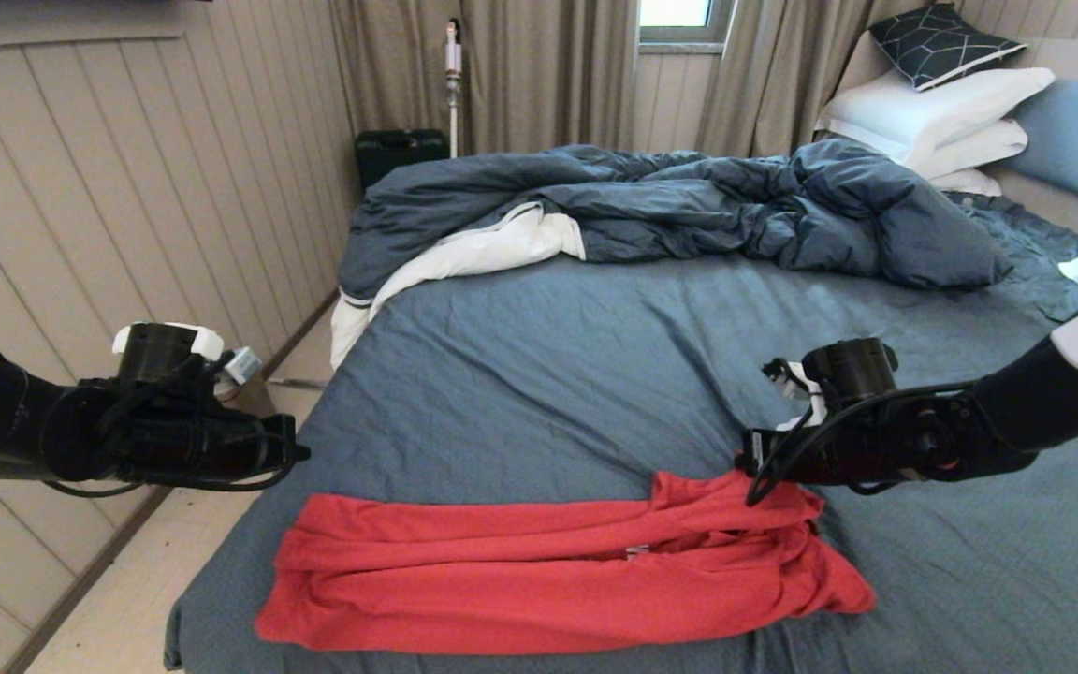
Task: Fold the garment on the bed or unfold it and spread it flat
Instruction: Fold the red T-shirt
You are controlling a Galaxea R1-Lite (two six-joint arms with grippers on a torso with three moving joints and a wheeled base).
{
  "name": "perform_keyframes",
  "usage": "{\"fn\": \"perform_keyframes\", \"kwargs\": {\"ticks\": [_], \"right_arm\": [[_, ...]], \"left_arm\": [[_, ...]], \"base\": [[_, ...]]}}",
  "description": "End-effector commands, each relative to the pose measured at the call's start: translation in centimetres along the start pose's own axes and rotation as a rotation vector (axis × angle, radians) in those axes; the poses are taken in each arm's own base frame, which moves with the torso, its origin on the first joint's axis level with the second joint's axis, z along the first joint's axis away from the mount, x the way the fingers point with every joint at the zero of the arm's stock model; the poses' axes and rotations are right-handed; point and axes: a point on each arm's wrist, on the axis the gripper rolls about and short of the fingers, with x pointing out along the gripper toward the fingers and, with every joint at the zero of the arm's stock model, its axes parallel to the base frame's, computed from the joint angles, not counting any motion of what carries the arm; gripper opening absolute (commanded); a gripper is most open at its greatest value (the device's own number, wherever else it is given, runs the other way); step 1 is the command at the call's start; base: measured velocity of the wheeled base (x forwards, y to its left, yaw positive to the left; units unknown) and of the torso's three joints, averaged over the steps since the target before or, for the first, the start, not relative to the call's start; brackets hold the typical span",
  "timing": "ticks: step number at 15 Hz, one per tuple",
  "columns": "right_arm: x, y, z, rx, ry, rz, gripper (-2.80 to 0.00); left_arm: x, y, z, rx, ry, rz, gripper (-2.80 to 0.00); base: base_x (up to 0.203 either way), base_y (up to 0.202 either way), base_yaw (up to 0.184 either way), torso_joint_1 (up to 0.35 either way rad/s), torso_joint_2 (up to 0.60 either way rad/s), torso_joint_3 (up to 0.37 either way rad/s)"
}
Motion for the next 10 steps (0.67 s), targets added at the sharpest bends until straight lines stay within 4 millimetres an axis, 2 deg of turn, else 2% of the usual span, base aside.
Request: {"fn": "perform_keyframes", "kwargs": {"ticks": [1,6,8,10], "right_arm": [[-0.3,0.1,0.5,-0.004,-0.020,0.004,-2.80],[-2.3,0.7,1.5,-0.001,-0.082,0.012,-2.80],[-3.9,1.0,1.2,-0.001,-0.100,0.017,-2.80],[-6.5,1.2,0.2,-0.007,-0.116,0.023,-2.80]], "left_arm": [[0.3,0.1,-0.3,-0.005,0.013,0.001,-2.80],[0.0,0.0,0.1,-0.004,-0.001,-0.002,-2.80],[-0.3,-0.1,0.0,-0.001,-0.005,-0.003,-2.80],[-0.4,-0.1,-0.2,-0.002,-0.002,-0.002,-2.80]], "base": [[0.000,0.000,0.000,0.000,0.00,0.000],[0.000,0.000,0.000,0.000,0.00,0.000],[0.000,0.000,0.000,0.000,0.00,0.000],[0.000,0.000,0.000,0.000,0.00,0.000]]}}
